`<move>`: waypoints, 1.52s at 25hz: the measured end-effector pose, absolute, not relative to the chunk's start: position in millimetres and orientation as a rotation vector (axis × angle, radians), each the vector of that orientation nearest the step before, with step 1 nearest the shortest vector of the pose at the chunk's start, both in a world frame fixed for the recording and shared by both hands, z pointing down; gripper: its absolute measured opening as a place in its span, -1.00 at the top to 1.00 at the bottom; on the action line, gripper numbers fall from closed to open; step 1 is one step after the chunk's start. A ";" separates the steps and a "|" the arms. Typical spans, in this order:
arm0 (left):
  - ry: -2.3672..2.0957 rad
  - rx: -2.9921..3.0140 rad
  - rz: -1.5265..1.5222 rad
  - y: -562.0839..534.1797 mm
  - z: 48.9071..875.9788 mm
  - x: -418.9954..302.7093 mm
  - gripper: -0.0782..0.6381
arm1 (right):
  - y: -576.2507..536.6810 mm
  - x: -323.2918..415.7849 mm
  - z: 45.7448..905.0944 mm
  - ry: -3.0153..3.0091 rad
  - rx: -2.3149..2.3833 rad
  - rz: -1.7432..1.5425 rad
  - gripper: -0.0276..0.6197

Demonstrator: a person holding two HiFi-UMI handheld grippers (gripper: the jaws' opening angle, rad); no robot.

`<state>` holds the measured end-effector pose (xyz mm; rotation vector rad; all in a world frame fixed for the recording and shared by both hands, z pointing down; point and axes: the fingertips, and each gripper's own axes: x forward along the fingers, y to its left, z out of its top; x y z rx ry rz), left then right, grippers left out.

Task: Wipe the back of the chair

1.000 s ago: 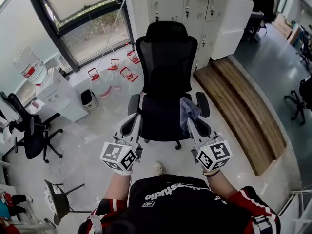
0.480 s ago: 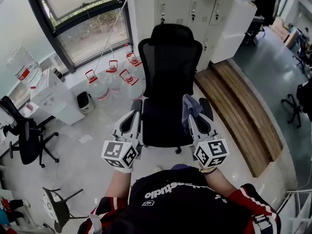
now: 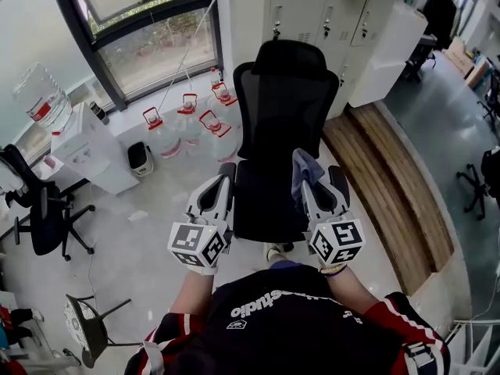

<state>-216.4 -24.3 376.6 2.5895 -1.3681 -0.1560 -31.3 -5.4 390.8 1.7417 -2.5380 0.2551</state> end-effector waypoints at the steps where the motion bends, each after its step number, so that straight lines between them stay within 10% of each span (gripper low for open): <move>1: -1.379 2.585 -0.153 -31.1 377.5 -218.3 0.71 | -14.7 -34.6 392.1 -2.550 1.731 0.262 0.73; 38: -1.612 2.445 -0.044 -390.2 420.4 -176.5 0.71 | -488.4 -79.2 518.8 -2.726 1.342 0.340 0.73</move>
